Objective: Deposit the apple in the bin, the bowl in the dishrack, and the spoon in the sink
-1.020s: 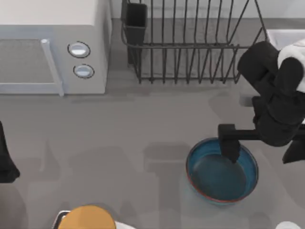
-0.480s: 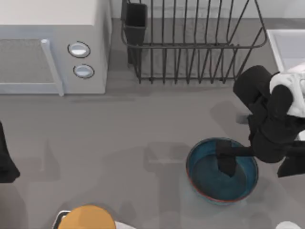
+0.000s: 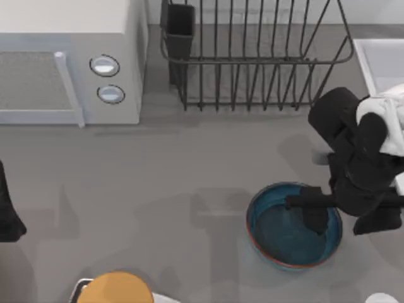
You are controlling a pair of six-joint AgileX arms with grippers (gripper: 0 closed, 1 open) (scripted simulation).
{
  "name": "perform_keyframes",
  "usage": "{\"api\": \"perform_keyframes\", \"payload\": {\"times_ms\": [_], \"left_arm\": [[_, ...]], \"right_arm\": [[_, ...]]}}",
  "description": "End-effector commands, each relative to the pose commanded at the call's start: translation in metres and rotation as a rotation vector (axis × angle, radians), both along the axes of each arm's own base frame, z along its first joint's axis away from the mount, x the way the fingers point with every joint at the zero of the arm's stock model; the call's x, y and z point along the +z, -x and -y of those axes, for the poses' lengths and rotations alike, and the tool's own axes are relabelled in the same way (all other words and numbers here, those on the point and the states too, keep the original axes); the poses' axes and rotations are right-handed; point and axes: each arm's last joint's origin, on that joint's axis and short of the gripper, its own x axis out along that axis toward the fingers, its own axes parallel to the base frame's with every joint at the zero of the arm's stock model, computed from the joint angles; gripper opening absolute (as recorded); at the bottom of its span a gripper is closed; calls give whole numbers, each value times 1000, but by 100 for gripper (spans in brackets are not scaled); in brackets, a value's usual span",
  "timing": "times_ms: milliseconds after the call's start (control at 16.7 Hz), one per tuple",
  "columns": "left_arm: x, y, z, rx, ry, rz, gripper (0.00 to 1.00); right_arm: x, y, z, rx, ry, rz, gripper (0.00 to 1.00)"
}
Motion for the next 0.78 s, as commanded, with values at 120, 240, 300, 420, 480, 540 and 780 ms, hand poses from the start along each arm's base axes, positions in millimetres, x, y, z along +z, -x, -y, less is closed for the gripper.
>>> {"api": "perform_keyframes", "payload": {"times_ms": [120, 240, 300, 420, 480, 540, 780], "left_arm": [[0, 0, 0, 0, 0, 0, 100], [0, 0, 0, 0, 0, 0, 100], [0, 0, 0, 0, 0, 0, 100], [0, 0, 0, 0, 0, 0, 100], [0, 0, 0, 0, 0, 0, 100], [0, 0, 0, 0, 0, 0, 100], [0, 0, 0, 0, 0, 0, 100]], "right_arm": [[0, 0, 0, 0, 0, 0, 25], [0, 0, 0, 0, 0, 0, 10], [0, 0, 0, 0, 0, 0, 2], [0, 0, 0, 0, 0, 0, 0], [0, 0, 0, 0, 0, 0, 0], [0, 0, 0, 0, 0, 0, 0], [0, 0, 0, 0, 0, 0, 0]]}}
